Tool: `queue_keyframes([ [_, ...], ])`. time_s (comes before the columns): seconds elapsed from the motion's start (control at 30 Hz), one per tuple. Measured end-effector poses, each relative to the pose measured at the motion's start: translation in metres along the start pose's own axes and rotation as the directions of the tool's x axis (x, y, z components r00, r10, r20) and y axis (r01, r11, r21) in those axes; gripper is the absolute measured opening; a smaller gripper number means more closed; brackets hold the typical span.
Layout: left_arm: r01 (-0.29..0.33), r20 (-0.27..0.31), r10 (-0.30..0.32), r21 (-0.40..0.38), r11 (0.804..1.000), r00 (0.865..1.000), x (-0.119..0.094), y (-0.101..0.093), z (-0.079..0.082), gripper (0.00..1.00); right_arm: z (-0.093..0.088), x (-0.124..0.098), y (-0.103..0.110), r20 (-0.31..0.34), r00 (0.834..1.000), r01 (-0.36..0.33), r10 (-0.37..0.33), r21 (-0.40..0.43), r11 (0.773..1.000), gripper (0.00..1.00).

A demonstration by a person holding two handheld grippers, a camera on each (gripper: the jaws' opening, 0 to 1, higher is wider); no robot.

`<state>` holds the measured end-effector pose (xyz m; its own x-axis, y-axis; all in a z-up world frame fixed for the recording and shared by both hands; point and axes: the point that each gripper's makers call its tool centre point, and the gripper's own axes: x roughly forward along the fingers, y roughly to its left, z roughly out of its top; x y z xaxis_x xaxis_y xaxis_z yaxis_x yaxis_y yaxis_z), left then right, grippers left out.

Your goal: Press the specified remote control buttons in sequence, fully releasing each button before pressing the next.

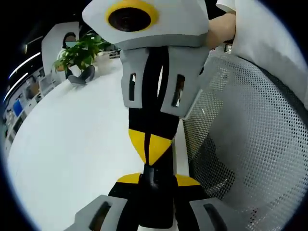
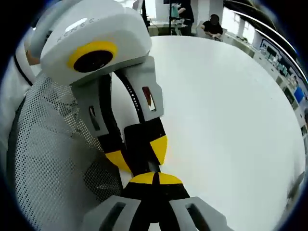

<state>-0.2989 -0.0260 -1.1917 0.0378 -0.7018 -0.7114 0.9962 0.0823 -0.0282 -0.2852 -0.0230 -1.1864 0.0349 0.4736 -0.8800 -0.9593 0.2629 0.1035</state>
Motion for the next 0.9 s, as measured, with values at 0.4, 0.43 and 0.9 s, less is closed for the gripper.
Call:
queue_keyframes([
  [0.4, -0.002, 0.003, 0.002, 0.000, 1.000, 1.000, -0.001, -0.001, 0.000, 0.24, 0.001, -0.001, 0.005, 0.044, 0.999, -0.014, 0.014, -0.013, 1.000, 0.00],
  [0.43, -0.003, 0.004, 0.003, -0.001, 1.000, 1.000, -0.001, -0.001, 0.000, 0.24, 0.004, -0.002, 0.014, 0.061, 0.997, -0.042, 0.042, -0.005, 0.999, 0.00],
  [0.9, 0.011, 0.034, -0.009, -0.038, 0.999, 0.999, -0.002, 0.000, 0.000, 0.24, 0.004, 0.003, 0.020, -0.001, 1.000, 0.025, -0.025, -0.198, 0.980, 0.00],
])
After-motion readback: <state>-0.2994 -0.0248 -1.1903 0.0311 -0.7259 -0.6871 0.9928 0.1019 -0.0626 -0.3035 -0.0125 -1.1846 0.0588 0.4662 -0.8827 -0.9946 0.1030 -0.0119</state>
